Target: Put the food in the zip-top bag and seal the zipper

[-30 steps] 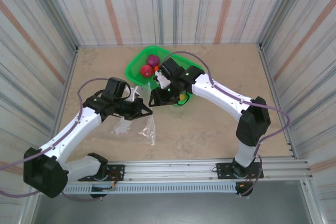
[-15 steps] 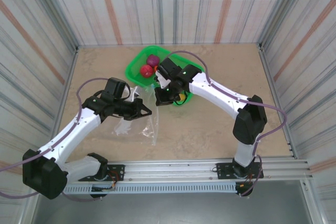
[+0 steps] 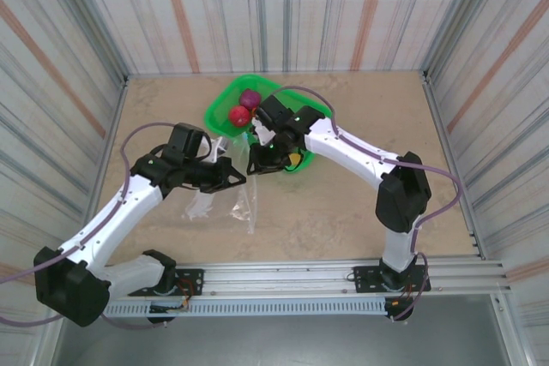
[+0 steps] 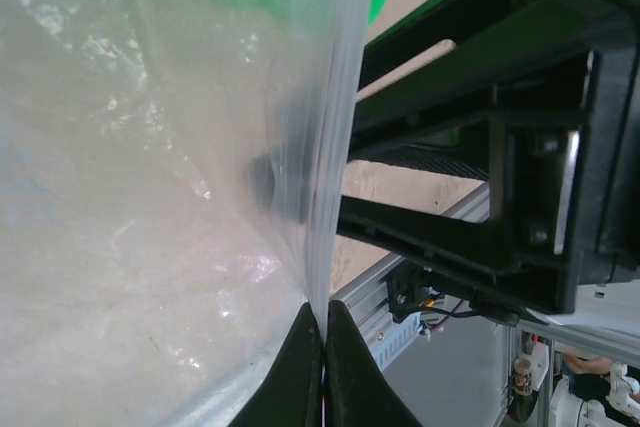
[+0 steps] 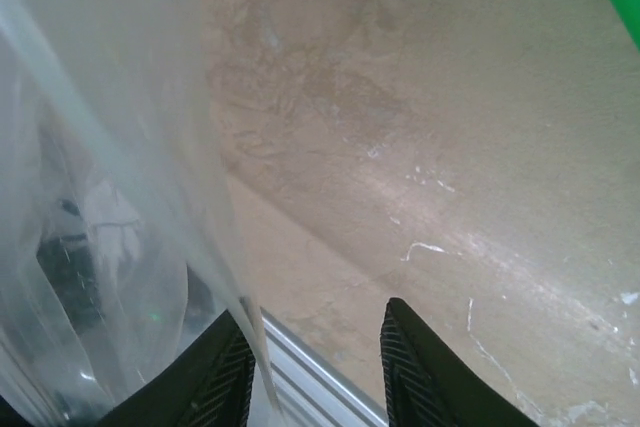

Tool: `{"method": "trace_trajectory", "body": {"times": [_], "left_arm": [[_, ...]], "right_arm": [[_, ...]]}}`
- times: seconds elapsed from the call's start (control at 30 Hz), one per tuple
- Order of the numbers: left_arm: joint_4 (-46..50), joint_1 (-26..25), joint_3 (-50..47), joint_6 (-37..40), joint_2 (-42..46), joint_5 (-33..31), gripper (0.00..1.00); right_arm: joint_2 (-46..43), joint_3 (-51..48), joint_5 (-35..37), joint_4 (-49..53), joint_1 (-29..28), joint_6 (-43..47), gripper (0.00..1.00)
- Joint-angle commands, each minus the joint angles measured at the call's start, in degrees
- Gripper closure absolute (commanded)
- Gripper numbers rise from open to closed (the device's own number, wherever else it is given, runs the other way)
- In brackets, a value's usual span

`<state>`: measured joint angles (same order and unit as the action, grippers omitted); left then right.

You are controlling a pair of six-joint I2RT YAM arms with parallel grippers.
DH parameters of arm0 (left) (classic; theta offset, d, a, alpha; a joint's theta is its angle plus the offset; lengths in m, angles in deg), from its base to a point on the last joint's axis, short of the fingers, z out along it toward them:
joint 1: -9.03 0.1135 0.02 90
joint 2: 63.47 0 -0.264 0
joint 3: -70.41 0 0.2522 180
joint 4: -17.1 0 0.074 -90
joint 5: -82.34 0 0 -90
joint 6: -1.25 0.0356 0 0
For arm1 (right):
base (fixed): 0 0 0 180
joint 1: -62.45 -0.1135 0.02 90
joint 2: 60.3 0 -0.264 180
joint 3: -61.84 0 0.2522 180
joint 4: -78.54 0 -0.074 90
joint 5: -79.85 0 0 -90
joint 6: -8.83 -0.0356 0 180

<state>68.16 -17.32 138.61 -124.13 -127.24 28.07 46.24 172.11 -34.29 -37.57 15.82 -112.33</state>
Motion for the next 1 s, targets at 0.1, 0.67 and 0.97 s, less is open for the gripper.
{"method": "trace_trajectory", "body": {"times": [0.1,0.67,0.97], "left_arm": [[5.74,-0.37,3.43,-0.26,1.85,-6.11,1.0],[-3.9,-0.46,1.88,-5.23,-0.78,-10.67,0.74],[-5.94,-0.71,2.6,-2.09,-0.87,-9.64,1.0]], "right_arm": [[-3.88,-4.6,-4.82,-9.67,0.65,-1.54,0.88],[-10.13,-12.21,-9.19,-18.78,2.82,-4.36,1.0],[-9.69,-11.83,-9.11,-17.14,3.07,-3.74,1.0]]}}
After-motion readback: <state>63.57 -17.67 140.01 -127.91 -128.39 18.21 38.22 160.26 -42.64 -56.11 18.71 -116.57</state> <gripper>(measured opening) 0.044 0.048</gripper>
